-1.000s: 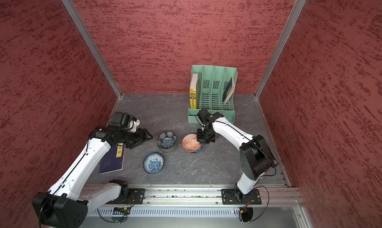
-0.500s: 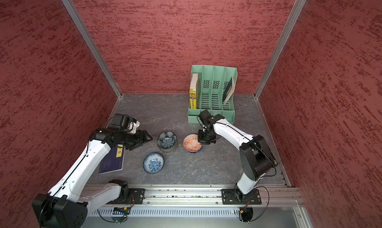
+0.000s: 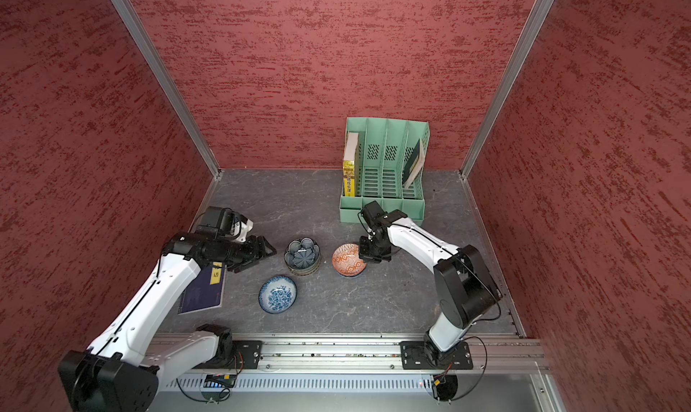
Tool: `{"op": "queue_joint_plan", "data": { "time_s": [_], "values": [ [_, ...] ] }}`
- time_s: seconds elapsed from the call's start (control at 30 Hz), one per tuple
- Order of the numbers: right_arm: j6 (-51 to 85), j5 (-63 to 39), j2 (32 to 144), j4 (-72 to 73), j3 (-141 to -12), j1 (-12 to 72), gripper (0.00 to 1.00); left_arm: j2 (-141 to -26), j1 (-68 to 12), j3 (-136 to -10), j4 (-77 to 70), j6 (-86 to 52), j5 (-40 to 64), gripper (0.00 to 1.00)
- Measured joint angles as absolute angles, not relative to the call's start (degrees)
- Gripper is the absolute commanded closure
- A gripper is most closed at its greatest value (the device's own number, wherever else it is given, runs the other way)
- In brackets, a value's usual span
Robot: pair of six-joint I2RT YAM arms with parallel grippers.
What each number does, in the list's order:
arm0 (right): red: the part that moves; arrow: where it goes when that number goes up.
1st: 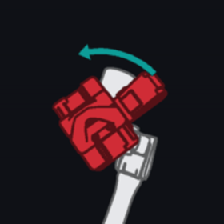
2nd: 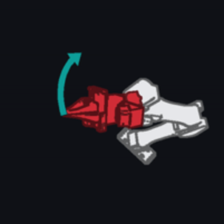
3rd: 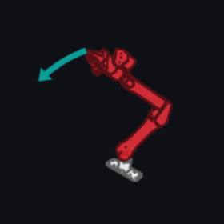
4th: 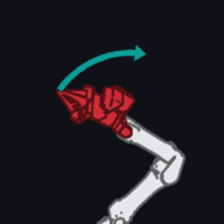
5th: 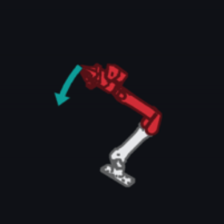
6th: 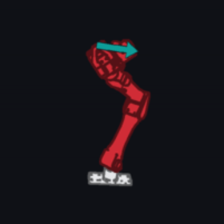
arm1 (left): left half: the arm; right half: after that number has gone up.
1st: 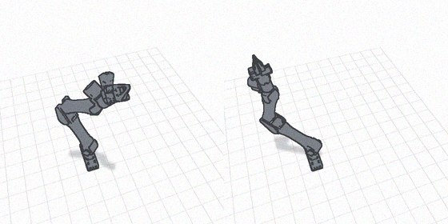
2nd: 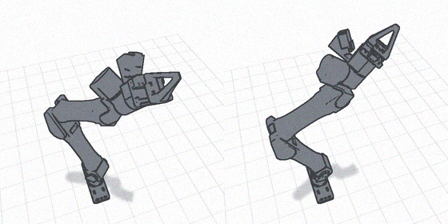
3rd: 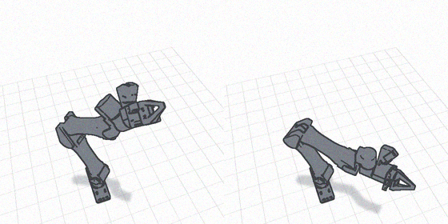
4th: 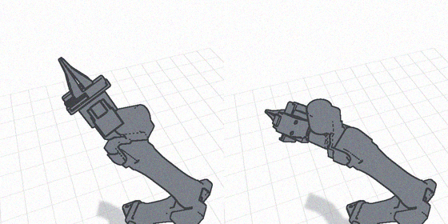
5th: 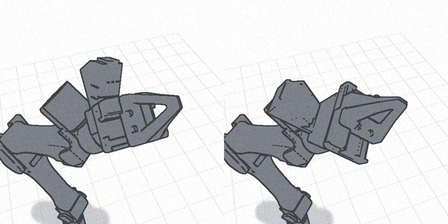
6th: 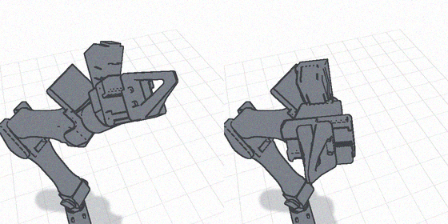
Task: Stack the bowls
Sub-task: Place the bowl on the bowl.
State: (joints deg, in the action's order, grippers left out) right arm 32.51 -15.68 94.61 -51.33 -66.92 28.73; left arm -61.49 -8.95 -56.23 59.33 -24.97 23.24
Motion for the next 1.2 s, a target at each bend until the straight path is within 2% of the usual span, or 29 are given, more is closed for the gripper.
{"op": "queue_joint_plan", "data": {
  "time_s": [1.2],
  "values": [
    [32.5,-16.9,92.7,-45.8,-63.2,28.7,0.98,-61.5,-9.0,-56.0,59.1,-24.7,23.8,0.25]
  ]
}}
